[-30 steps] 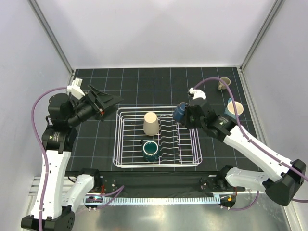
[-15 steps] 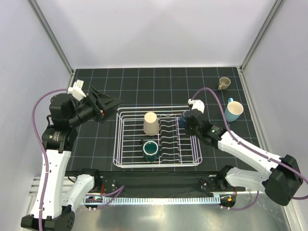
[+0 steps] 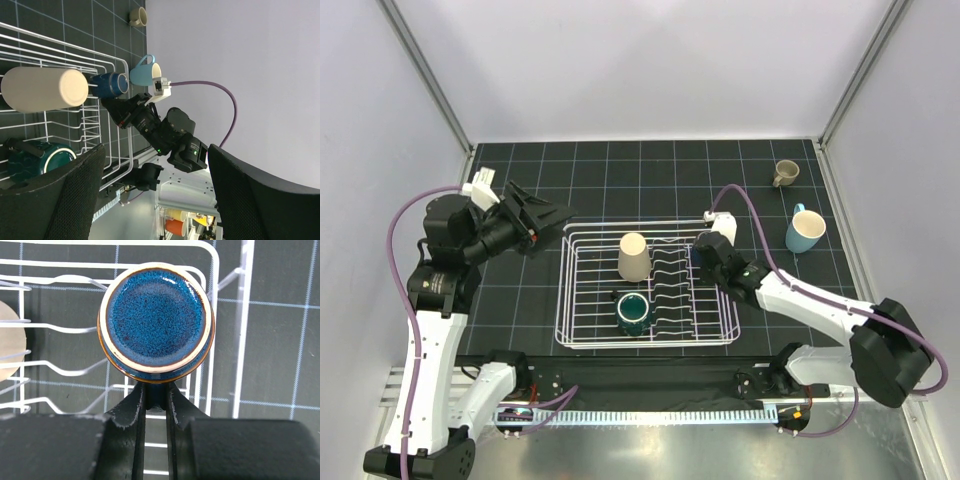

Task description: Load the cups into the dish rack

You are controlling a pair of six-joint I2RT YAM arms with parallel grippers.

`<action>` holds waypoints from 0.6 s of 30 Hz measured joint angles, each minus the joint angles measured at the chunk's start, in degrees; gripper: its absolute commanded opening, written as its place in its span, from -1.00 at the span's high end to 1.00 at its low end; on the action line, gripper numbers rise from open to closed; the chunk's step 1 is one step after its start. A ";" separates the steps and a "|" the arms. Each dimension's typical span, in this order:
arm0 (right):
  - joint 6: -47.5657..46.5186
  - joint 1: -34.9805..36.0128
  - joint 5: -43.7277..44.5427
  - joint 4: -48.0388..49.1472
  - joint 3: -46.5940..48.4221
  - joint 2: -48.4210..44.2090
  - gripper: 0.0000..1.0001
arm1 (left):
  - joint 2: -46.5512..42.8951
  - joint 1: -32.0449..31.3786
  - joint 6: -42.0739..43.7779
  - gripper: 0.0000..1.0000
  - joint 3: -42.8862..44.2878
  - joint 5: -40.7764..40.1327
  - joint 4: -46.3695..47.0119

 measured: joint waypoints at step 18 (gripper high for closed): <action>0.50 0.00 0.35 4.96 -0.20 6.47 0.63 | 0.00 0.00 0.13 -0.62 -0.20 0.02 -3.30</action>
